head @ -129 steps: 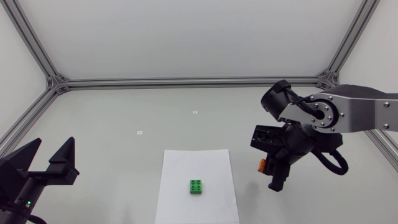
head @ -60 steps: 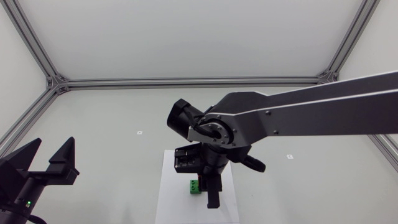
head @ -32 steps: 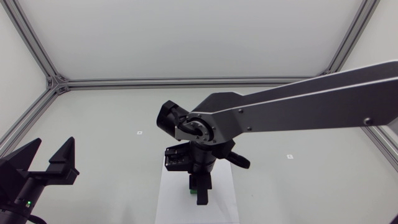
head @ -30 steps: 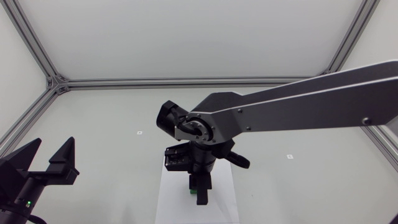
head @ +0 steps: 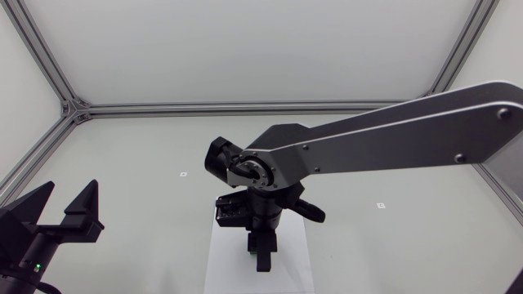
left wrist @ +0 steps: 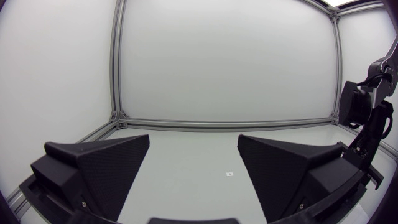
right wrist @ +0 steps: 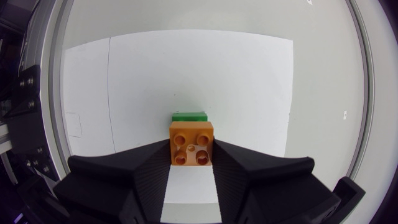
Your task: Pick up the orange 2x2 brick with the right arm and stack it on top of the green 2x2 brick in the center
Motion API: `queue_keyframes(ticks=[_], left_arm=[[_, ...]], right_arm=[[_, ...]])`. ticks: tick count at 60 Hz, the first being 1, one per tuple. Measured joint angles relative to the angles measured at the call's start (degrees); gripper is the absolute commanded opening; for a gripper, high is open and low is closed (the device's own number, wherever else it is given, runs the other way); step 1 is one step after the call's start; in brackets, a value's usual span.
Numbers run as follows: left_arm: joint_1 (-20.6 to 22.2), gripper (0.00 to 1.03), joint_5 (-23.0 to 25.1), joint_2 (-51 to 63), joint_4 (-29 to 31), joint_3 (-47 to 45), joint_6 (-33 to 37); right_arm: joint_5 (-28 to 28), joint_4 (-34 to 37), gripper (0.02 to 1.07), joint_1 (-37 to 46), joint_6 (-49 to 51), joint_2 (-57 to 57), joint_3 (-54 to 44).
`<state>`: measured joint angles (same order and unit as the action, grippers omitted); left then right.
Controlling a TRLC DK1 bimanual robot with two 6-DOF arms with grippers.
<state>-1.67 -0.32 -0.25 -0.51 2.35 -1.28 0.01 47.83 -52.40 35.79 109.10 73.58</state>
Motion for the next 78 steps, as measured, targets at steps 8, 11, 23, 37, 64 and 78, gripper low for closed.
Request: queue_keyframes(ticks=[8,11,23,37,64,78], left_arm=[[0.00,0.99,0.00,0.00,0.02,0.00,0.00],[0.00,0.99,0.00,0.00,0.00,0.00,0.00],[0.00,0.99,0.00,0.00,0.00,0.00,0.02],[0.00,0.99,0.00,0.00,0.00,0.00,0.02],[0.00,0.99,0.00,0.00,0.00,0.00,0.00],[0.00,0.99,0.00,0.00,0.00,0.00,0.02]], right_arm=[[0.02,0.00,0.26,0.00,0.00,0.13,0.00],[0.00,0.00,0.26,0.00,-0.02,0.13,0.09],[-0.17,-0.02,0.26,0.00,-0.22,0.22,0.37],[-0.20,0.00,0.26,0.00,-0.70,0.52,0.37],[-0.17,-0.02,0.26,0.00,-1.27,0.96,0.59],[-0.15,0.04,0.26,0.00,-1.31,1.22,0.74]])
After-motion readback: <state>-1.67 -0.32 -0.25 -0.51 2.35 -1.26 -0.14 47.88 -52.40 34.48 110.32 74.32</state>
